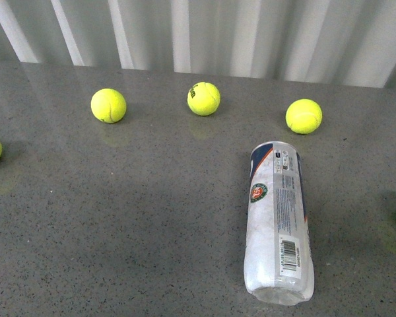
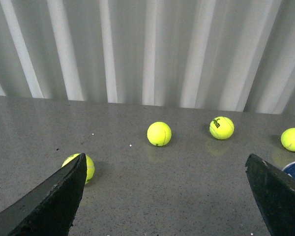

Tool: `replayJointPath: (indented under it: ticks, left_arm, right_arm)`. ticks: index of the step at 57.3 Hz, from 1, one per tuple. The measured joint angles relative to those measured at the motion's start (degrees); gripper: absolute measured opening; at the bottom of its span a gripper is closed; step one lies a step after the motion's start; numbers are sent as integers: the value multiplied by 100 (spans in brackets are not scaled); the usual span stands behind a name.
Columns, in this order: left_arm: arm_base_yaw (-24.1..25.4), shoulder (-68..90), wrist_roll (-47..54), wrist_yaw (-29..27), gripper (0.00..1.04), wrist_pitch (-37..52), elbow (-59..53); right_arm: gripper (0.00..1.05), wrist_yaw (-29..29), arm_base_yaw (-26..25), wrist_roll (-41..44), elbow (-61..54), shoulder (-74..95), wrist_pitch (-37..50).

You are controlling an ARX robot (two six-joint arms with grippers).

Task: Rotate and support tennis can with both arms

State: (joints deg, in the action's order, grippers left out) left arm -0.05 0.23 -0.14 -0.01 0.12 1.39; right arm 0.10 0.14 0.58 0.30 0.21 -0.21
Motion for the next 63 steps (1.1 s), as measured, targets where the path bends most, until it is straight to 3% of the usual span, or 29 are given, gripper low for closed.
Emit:
replayJointPath:
  ticks: [48, 50, 54, 56, 59, 63]
  left_arm:
    - [0, 0, 0, 0, 98, 0, 0]
    - [0, 0, 0, 0, 98, 0, 0]
    - [0, 0, 0, -4, 98, 0, 0]
    - [0, 0, 0, -15, 98, 0, 0]
    - [0, 0, 0, 11, 98, 0, 0]
    - [0, 0, 0, 0, 98, 0, 0]
  right_arm:
    - [98, 0, 0, 0, 0, 0, 0]
    - [98, 214, 66, 0, 13, 46, -42]
    - [98, 1550, 393, -74, 306, 693, 35]
    - [98, 1810, 358, -114, 494, 1137, 334]
    - [98, 1823, 94, -205, 903, 1934, 927]
    - [98, 1307, -560, -520, 2061, 3825, 1624]
